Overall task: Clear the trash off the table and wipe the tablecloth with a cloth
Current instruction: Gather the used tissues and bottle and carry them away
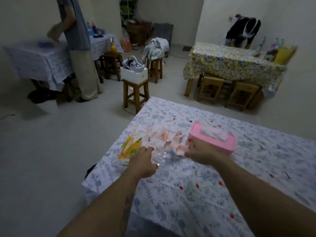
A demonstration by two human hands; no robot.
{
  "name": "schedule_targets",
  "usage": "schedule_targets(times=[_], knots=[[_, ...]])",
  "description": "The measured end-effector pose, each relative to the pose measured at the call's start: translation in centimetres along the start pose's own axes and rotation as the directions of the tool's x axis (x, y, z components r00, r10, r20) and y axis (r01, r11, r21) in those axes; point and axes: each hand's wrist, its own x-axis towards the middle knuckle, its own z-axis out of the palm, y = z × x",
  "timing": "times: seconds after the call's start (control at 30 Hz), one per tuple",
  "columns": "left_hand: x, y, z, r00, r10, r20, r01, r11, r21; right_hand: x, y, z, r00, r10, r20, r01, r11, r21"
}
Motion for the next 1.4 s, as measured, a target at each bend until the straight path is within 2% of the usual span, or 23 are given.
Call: schedule_targets(times=[0.13,0.27,0.33,0.43,0.53,0.6,0.67,0.73,0.83,0.9,1.0,1.1,1.3,1.4], knots=[[2.1,-1.7,1.3,0.992,0.036,0.119,-0.057,0.982,0.178,2.0,-0.5,2.6,0.994,0.094,0.055,-0.092,0.995,-0.025],[3.0,-2.7,2.2,0.98,0.069,0.189,-0.109,0.972,0.207,2.4,-1.1,3.8,0.991,0.132,0.025,-0.132,0.991,0.012],[3.1,-3.1,2.0,0.98,0.079,0.184,-0.107,0.984,0.143,2.5,-1.2,4.2,0.99,0.138,0.023,-0.139,0.989,0.044],[3.4,-3.3,1.0,0.99,0.104,0.091,-0.097,0.992,-0.084,3.3,-1.1,4.4,0.986,0.165,-0.036,-0.161,0.983,0.085],[4.2,-3.9,-0.6,0.998,0.011,-0.065,-0.03,0.954,-0.299,4.3,-0.6,4.7,0.972,0.201,-0.124,-0.204,0.979,-0.014],[5.0,-4.4,-1.6,0.978,-0.077,-0.193,0.019,0.958,-0.286,5.0,-0.5,5.1,0.97,0.202,-0.137,-0.215,0.972,-0.093],[5.6,-4.9,-2.2,0.954,-0.138,-0.265,0.091,0.979,-0.183,5.6,-0.7,5.6,0.975,0.195,-0.104,-0.21,0.966,-0.148],[6.1,-5.2,-2.5,0.956,-0.221,-0.19,0.197,0.971,-0.139,6.5,-0.8,6.4,0.983,0.175,-0.051,-0.182,0.969,-0.168],[6.8,-5.8,-2.5,0.945,-0.328,0.008,0.326,0.933,-0.153,8.1,-0.6,7.8,0.993,0.117,-0.007,-0.116,0.977,-0.181],[7.2,-6.1,-2.1,0.921,-0.379,0.092,0.39,0.902,-0.184,9.2,0.0,8.7,0.997,0.071,0.013,-0.067,0.972,-0.226],[7.9,-6.5,-1.0,0.909,-0.411,0.07,0.417,0.9,-0.128,10.1,1.0,9.8,0.999,0.038,0.006,-0.034,0.954,-0.298],[8.3,-6.5,-0.6,0.909,-0.417,0.019,0.417,0.905,-0.086,10.2,1.8,9.7,0.998,-0.016,-0.06,-0.006,0.931,-0.365],[8.1,-6.3,-2.7,0.915,-0.391,-0.096,0.37,0.911,-0.182,9.3,0.2,7.3,0.979,-0.008,-0.201,-0.014,0.994,-0.111],[8.7,-6.6,-4.4,0.922,-0.354,-0.158,0.321,0.926,-0.2,9.4,-2.1,6.8,0.988,-0.002,-0.154,-0.001,1.0,-0.025]])
